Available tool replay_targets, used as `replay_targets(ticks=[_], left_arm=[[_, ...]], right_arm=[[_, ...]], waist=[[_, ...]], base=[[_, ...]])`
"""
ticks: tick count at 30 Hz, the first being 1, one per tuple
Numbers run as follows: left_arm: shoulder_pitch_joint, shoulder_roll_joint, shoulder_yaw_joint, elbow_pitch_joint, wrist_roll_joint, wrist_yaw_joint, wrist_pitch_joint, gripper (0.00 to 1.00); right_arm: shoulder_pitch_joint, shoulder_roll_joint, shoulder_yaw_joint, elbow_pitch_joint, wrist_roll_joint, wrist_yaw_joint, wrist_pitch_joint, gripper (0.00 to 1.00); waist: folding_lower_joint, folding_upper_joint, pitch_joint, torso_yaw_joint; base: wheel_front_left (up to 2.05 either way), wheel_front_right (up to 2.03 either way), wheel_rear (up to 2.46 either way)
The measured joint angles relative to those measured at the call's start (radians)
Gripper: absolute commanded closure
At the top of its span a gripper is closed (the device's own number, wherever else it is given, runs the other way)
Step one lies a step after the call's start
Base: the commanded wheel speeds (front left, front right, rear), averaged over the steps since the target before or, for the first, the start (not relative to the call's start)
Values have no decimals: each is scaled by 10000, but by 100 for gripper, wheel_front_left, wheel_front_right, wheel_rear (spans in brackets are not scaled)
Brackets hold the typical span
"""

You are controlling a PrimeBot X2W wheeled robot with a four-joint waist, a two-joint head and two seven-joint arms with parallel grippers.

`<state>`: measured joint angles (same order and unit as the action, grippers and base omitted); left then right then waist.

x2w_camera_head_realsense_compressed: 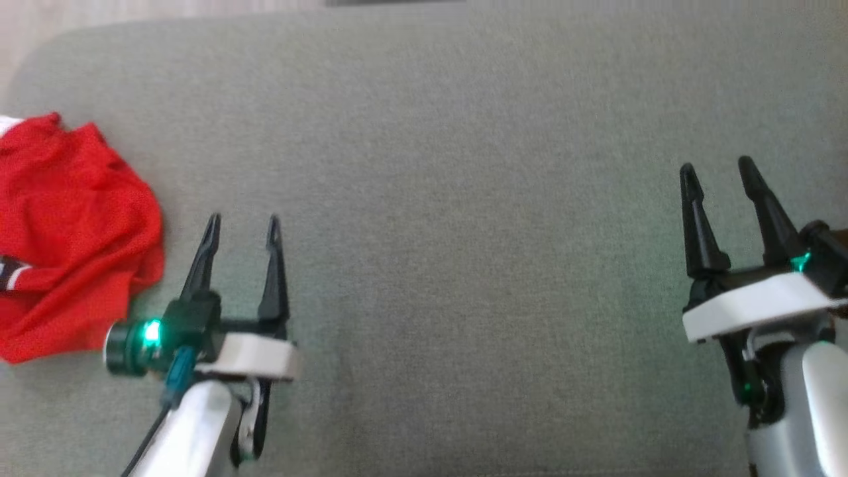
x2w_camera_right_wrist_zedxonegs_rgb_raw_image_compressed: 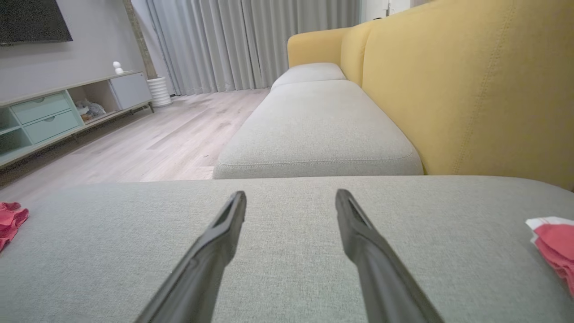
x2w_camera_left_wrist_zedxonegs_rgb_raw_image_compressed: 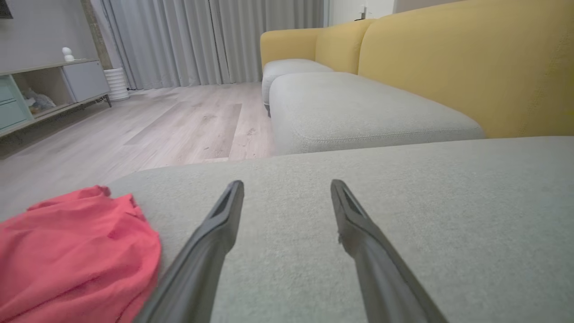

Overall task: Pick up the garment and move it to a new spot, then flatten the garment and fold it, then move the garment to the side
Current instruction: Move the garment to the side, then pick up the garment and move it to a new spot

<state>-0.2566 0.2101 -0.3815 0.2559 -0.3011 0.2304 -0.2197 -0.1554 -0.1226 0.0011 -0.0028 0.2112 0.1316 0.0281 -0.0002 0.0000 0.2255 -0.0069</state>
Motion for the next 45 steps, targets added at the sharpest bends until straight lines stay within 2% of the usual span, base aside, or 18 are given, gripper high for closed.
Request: replay_targets(ticks=[8,22,39,45], left_arm=[[1150,466,205,-198,-255,107,418,0],[2290,717,132,-673,-443,253,1106,0],[2359,769,-4,-721,-617,267,1218,0],[2134,769,-13,-704,-594,437,1110,0]], right_arm=[[1244,408,-40,-608,-104,0,301,0],[2608,725,50,-1120,-84,0,786,0],[2714,750,79,-1289,-88,0,970,0],[2710,754,-13,-1360,-88,0,1091,0]], waist=[[0,0,-939,117],[0,0,-2083,-125],[2,0,-2033,-60],[2,0,-1899,140]], base=[[0,0,0],[0,0,0],[0,0,0],[0,0,0]])
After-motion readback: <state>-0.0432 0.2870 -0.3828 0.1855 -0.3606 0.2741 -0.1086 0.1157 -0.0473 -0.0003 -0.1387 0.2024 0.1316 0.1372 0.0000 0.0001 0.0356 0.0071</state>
